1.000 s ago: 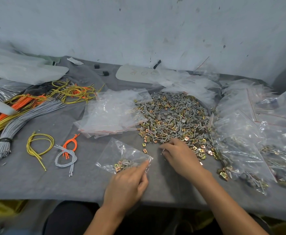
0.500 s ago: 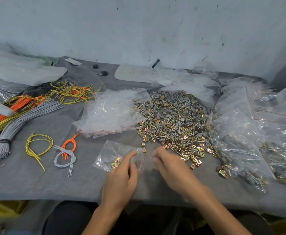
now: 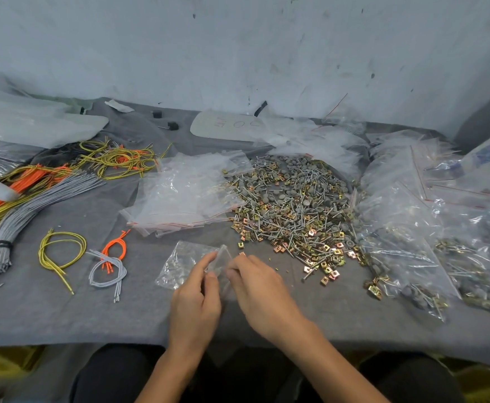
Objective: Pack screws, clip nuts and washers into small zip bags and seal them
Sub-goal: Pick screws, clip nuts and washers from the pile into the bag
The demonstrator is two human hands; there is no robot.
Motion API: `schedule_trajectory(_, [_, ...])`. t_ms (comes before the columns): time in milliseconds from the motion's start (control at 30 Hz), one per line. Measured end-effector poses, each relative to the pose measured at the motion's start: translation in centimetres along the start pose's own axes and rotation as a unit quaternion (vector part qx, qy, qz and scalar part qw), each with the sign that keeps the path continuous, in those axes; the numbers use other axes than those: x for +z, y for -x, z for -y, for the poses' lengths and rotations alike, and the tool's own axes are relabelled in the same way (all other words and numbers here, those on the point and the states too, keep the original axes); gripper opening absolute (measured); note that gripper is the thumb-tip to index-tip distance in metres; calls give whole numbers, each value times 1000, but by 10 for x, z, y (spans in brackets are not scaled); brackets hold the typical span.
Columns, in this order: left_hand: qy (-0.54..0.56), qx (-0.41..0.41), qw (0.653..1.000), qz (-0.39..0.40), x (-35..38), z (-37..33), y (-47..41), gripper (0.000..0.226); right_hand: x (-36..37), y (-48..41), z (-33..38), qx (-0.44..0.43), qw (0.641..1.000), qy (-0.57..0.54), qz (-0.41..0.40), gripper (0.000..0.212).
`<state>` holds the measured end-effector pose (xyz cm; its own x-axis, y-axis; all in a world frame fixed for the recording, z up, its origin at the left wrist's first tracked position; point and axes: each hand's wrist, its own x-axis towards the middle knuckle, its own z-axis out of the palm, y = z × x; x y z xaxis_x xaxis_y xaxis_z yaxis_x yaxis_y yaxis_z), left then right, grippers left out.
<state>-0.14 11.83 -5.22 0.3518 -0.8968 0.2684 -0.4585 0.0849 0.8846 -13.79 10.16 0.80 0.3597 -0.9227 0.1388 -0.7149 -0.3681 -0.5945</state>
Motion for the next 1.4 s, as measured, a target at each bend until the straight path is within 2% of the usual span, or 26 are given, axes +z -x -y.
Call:
schedule_trajectory(100, [11,-2,1000,-3,0,-1,0,37,-2,0,1,30,998,-56,-1,27])
schedule_trajectory(200, [15,3,1000,-2,0,-2,0,39,-3,-1,2,6,1000,-28,2,28])
schedule_trajectory(367, [9,18,1000,3,-1,0,1,33,0,-8,12,-15,1000,21,4,13])
schedule_trajectory(433, [11,12,1000,-7,-2,-1,1,34,1,-12,13,-30,996,83,20,16])
schedule_trajectory(500, [21,-4,1000,-15,-3,-2,0,39,2,-12,11,-37,995,86,30,21])
schedule_trajectory(600, [32,-11,999,-16,-2,-3,0,39,-2,-10,-4,-23,999,27,-16,15])
schedule_trajectory(667, [39,-11,999,-13,-1,-3,1,38,-11,-11,-24,3,998,31,-50,11])
schedule_trajectory(833, [36,-4,999,-8,1,-4,1,38,-45,-30,-81,119,981,144,-52,10])
schedule_trajectory(933, [36,-4,999,-9,1,-5,1,39,-49,-39,-95,158,969,187,-34,6])
schedule_trajectory(1167, [38,-10,999,-13,-1,-6,2,39,-41,-44,-94,153,949,273,-34,14])
schedule_trajectory(1400, [29,2,1000,-2,1,-4,2,35,-48,-40,-88,147,936,317,48,25])
